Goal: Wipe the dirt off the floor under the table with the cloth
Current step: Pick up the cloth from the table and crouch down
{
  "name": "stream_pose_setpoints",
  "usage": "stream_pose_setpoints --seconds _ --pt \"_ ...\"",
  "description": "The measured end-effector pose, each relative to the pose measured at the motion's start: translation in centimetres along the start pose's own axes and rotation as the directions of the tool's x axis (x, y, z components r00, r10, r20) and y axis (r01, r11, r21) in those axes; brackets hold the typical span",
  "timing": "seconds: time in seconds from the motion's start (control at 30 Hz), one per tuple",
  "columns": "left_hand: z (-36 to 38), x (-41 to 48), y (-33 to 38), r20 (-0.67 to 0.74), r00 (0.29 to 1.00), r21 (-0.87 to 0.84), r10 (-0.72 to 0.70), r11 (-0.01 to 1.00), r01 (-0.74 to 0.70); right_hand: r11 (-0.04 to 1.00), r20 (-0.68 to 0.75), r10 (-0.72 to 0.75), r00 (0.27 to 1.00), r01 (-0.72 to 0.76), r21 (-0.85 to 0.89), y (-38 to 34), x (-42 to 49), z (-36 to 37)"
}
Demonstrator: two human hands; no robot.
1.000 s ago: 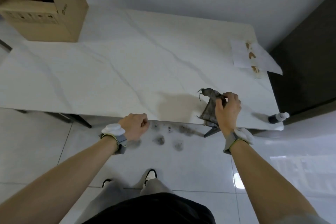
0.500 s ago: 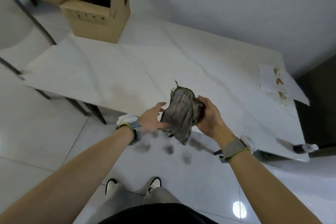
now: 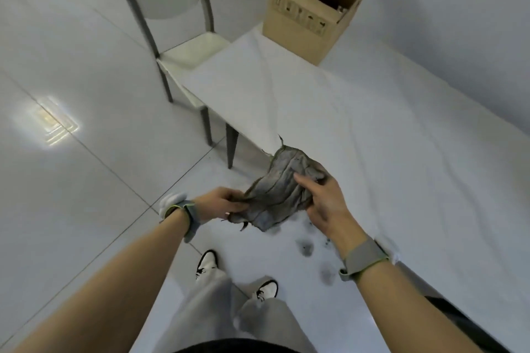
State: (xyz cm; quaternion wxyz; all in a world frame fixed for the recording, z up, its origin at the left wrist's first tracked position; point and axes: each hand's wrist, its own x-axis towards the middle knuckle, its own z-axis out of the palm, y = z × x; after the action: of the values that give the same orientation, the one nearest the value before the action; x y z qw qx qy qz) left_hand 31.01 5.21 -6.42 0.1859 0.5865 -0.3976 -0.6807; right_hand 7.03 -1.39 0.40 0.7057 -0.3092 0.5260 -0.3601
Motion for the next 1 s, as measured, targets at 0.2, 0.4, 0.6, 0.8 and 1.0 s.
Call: stream_pose_setpoints --seconds 0.2,0.4,0.6,0.8,1.0 --pt "-5.2 -1.1 -5.7 -0.205 0.975 -0.166 -0.085 0.985 0.051 0.988 -0.165 0.116 0.979 -0.131 -0.083 5.9 2.9 5.2" --pt "-8.6 1.0 -11.8 -0.344 0.929 -0.172 -0.135 0.982 0.08 0.948 -0.366 0.264 0.892 -0.31 -0.071 13.1 5.1 6.7" --pt "-9.0 6.4 -16.5 -0.338 0.934 -0.151 -0.118 0.986 0.07 0.873 -0.454 0.4 0.796 -0.482 -0.076 19.4 7.4 3.8" --pt "-6.3 12.8 -23.5 -0.338 0.933 -0.002 -0.121 0.992 0.128 0.792 -0.42 0.494 0.761 -0.593 -0.144 27.2 11.3 -1.6" --pt "-3.3 19.4 -31.5 -0.402 0.902 0.134 -0.155 0.965 0.226 0.714 -0.371 0.475 0.798 -0.596 -0.368 36.3 17.2 -6.4"
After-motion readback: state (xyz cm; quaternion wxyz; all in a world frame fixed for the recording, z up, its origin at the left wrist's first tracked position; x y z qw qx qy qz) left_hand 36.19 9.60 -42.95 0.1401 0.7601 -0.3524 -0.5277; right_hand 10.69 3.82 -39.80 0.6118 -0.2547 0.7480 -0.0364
